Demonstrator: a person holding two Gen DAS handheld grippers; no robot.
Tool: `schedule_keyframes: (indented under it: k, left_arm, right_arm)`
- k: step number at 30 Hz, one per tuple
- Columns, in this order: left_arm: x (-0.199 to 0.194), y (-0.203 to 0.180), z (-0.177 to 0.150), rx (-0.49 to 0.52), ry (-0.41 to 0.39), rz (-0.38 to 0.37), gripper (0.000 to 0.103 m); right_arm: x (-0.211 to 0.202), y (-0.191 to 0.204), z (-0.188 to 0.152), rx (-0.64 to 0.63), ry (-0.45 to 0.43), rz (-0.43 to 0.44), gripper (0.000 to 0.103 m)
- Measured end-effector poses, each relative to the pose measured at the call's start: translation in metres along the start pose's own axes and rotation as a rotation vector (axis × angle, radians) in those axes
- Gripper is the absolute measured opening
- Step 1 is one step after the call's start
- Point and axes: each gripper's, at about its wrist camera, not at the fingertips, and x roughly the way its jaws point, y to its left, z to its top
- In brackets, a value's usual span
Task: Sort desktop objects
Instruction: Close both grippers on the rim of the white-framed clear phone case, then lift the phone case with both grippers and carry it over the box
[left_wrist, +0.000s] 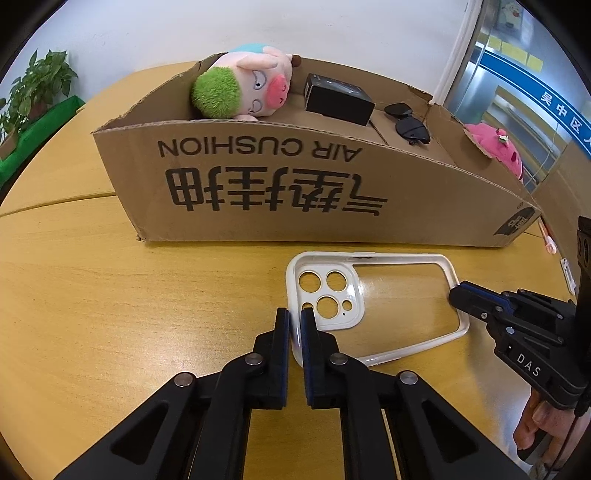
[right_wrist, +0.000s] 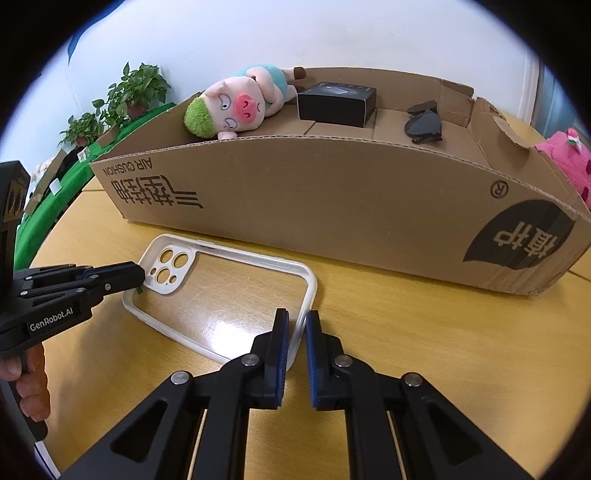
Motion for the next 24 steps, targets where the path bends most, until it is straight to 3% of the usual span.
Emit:
schedule_keyframes:
  k: [12,24]
  left_arm:
    - [-0.050,-0.027,0.021,0.049,-0.094,-0.082,0.005]
    - [-0.099,-0.060,0.078,0.144,-0.236,-0.104,0.005]
  right_arm:
    - [-0.054,-0.012,0.011,0.035,-0.105,-0.022,0.007]
    - [-0.109,-0.028,0.058,0.041,-0.241,-0.052,0.007]
